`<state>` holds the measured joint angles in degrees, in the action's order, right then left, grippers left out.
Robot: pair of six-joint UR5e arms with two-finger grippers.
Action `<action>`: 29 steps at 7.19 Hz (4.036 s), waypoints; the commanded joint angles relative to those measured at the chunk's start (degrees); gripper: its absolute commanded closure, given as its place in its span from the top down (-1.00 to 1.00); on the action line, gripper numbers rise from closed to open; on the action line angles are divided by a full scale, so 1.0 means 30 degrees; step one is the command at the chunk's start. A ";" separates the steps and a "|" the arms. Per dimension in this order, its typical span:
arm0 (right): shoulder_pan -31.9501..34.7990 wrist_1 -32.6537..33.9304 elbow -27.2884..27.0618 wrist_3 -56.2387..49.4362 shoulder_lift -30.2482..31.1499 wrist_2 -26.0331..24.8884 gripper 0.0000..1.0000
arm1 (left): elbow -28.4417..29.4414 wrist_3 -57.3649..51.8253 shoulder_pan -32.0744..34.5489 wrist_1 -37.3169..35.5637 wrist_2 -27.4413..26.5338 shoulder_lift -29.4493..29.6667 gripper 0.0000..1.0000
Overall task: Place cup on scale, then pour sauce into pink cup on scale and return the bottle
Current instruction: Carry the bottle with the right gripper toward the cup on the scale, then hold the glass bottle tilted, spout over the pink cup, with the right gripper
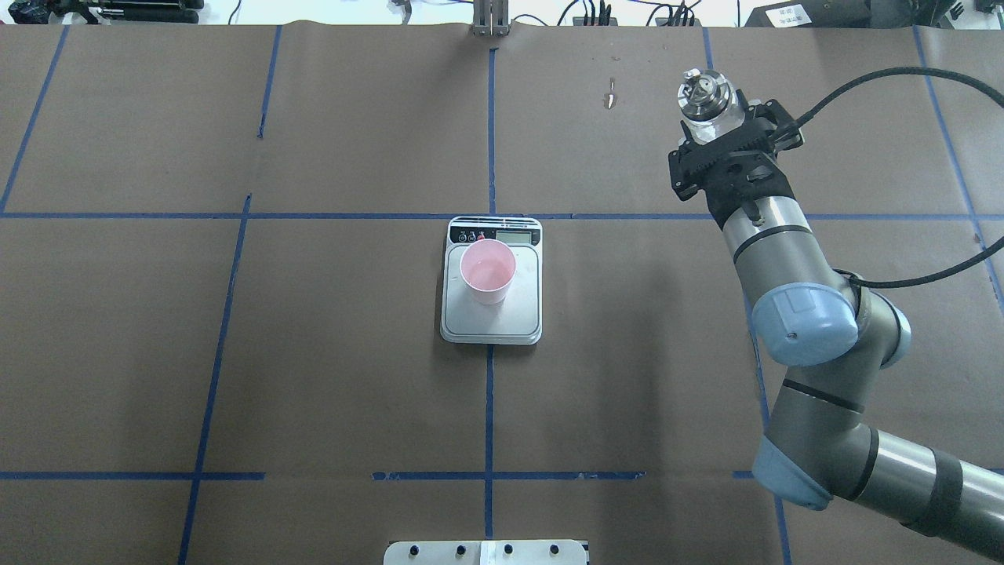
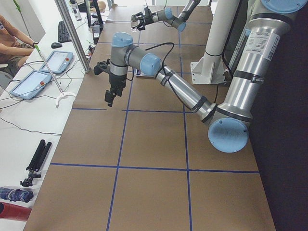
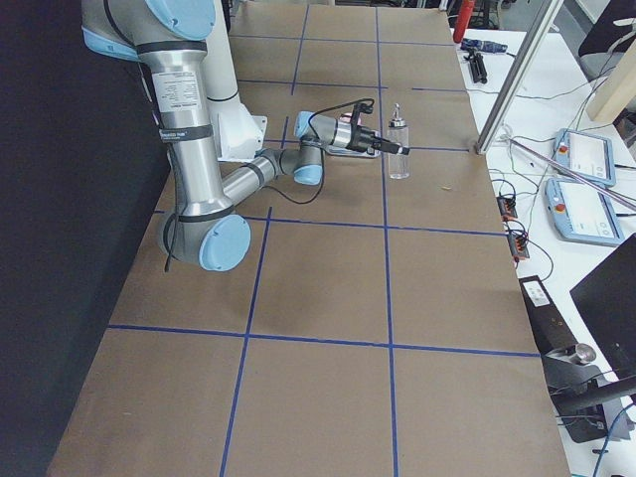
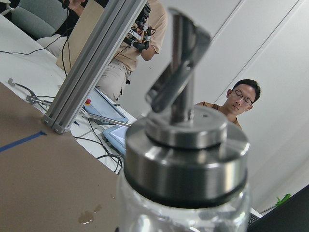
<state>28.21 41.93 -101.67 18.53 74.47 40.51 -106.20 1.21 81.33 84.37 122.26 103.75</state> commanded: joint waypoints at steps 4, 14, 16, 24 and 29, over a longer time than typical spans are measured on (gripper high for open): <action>-0.3684 0.3074 0.0344 -0.2132 -0.1855 -0.4622 -1.00 | 0.4486 -0.3830 0.2040 0.4718 0.0965 -0.2122 1.00; -0.5066 0.4038 0.5765 -0.5321 -0.4373 -1.1125 -1.00 | 0.6691 -0.3860 0.1923 0.5041 0.0819 -0.1975 1.00; -0.5095 0.4158 0.5823 -0.6758 -0.4375 -1.1830 -1.00 | 0.7040 -0.3860 0.1923 0.5040 0.0819 -0.1714 1.00; -0.5359 0.4100 0.6527 -1.0480 -0.4404 -1.3299 -1.00 | 0.7919 -0.3860 0.1893 0.5070 0.0790 -0.1098 1.00; -0.5359 0.4158 0.6527 -1.1655 -0.4814 -1.3651 -1.00 | 0.8331 -0.3889 0.1893 0.5070 0.0819 -0.0891 1.00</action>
<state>12.13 54.37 -82.09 -15.91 60.03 -0.19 -81.45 -10.45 87.01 99.58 124.69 100.97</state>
